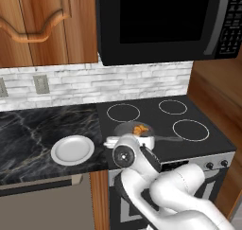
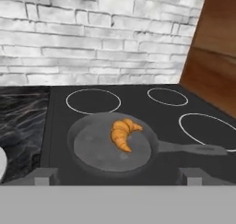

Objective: Pick the croissant and place it on the pan. Then turn on the stove to warm the croissant.

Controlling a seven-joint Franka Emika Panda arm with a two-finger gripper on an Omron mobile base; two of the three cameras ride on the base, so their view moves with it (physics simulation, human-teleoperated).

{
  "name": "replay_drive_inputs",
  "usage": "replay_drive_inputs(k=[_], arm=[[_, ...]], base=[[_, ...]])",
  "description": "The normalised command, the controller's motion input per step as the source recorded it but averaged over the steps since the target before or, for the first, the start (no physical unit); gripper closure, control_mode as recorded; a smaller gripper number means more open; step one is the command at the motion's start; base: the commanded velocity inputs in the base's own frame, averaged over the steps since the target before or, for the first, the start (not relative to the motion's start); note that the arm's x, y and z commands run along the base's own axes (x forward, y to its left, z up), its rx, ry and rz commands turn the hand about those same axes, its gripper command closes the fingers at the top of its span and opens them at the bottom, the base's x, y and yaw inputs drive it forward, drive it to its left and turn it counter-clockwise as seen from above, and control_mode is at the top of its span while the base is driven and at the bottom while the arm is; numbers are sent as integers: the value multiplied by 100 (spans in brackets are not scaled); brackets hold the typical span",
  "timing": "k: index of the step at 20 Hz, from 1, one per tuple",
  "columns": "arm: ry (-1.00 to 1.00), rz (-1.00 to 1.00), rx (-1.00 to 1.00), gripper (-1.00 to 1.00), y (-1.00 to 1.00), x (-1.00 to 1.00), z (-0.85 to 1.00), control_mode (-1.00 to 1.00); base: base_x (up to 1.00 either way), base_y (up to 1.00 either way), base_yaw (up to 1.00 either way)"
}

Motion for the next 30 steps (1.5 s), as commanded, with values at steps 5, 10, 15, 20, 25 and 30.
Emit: replay_drive_inputs(k=[5, 10, 15, 20, 25, 30], arm=[[8, 4, -31, -100, 34, -48, 0, -100], [10, 1, -34, -100, 24, -64, 0, -100], [6, 1, -19, -100, 9, -61, -2, -100], [0, 2, -6, -100, 1, -39, -12, -100], [3, 0, -4, -100, 1, -10, -20, -100], [10, 0, -1, -100, 0, 0, -25, -100]], base=[[0, 0, 0], [0, 0, 0], [0, 0, 0], [0, 0, 0], [0, 0, 0], [0, 0, 0]])
